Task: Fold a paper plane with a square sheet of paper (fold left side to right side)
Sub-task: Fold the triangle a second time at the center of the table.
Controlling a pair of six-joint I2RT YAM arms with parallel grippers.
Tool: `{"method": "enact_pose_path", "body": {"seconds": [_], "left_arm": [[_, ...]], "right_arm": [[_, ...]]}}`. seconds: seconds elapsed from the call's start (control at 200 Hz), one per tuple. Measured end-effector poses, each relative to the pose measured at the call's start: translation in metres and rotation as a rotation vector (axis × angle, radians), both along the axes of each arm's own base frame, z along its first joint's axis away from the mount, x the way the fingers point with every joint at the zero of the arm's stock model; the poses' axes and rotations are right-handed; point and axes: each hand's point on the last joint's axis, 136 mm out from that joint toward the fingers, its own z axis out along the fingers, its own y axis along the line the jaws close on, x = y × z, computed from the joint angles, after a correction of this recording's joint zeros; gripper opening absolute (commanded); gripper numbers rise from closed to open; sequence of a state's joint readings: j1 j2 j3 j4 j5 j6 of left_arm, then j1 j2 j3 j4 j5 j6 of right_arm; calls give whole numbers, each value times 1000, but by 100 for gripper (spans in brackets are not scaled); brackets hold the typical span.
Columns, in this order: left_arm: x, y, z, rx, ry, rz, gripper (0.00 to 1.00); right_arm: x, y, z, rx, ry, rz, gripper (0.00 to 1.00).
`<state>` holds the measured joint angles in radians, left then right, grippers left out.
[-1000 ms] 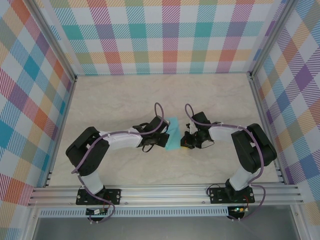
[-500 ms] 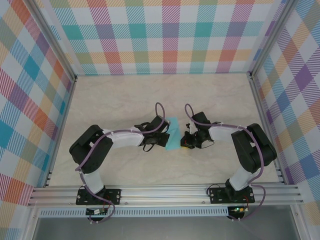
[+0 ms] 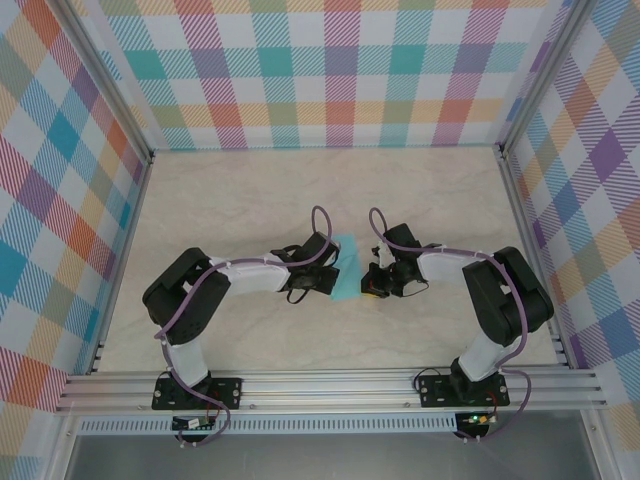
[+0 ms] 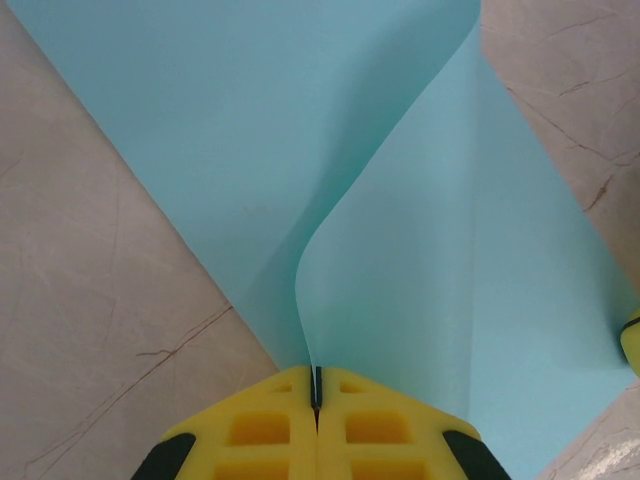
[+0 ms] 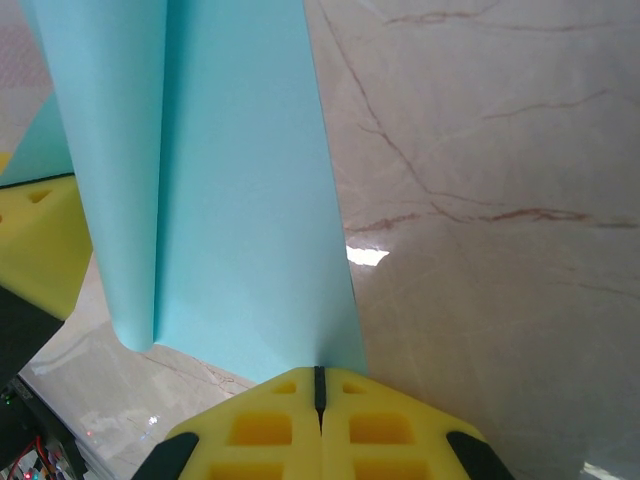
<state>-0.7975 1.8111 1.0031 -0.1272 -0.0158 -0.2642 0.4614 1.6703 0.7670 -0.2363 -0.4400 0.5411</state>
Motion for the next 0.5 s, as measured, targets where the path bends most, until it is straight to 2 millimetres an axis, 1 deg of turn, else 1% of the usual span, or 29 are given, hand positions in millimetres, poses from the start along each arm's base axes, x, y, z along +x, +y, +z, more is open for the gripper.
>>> {"method": "enact_pose_path", "body": {"seconds": [0.33, 0.5], "left_arm": [[3, -2, 3, -9, -9, 2, 0], [3, -2, -1, -2, -2, 2, 0]], "right_arm": [[0, 0, 0, -3, 0, 1, 2], [0, 0, 0, -3, -1, 2, 2]]}}
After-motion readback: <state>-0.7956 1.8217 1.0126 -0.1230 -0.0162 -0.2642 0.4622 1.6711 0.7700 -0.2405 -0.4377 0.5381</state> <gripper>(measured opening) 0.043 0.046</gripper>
